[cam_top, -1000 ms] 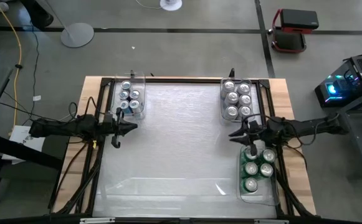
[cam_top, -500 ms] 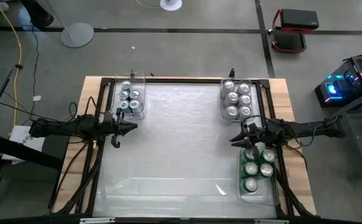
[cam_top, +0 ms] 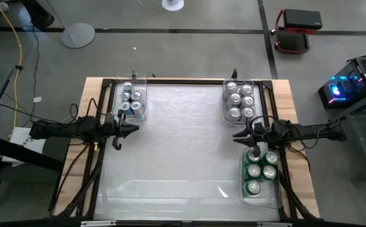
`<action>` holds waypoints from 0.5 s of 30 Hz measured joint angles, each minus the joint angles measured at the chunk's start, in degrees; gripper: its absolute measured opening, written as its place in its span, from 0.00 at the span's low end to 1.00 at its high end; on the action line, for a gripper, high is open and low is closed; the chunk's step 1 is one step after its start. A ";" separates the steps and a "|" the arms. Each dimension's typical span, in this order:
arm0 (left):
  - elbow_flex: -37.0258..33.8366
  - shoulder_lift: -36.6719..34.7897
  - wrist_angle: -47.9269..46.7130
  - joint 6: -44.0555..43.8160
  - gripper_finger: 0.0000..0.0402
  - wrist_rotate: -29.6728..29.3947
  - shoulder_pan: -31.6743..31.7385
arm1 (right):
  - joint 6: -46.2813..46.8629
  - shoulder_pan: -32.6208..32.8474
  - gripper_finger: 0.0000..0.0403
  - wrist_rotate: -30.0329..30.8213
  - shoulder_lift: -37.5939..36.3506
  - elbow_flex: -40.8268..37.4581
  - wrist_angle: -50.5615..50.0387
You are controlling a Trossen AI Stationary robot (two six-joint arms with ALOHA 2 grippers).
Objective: Sort soda cans
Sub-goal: Return to Home Position
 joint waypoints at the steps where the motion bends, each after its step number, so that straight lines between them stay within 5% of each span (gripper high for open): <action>1: 0.00 0.00 -0.01 0.03 0.00 0.01 0.01 | -0.06 0.00 0.19 0.04 -0.12 0.00 -0.01; 15: 0.02 0.00 -0.46 -0.34 0.00 -0.01 0.00 | -1.02 0.00 0.19 1.91 0.42 0.00 -0.21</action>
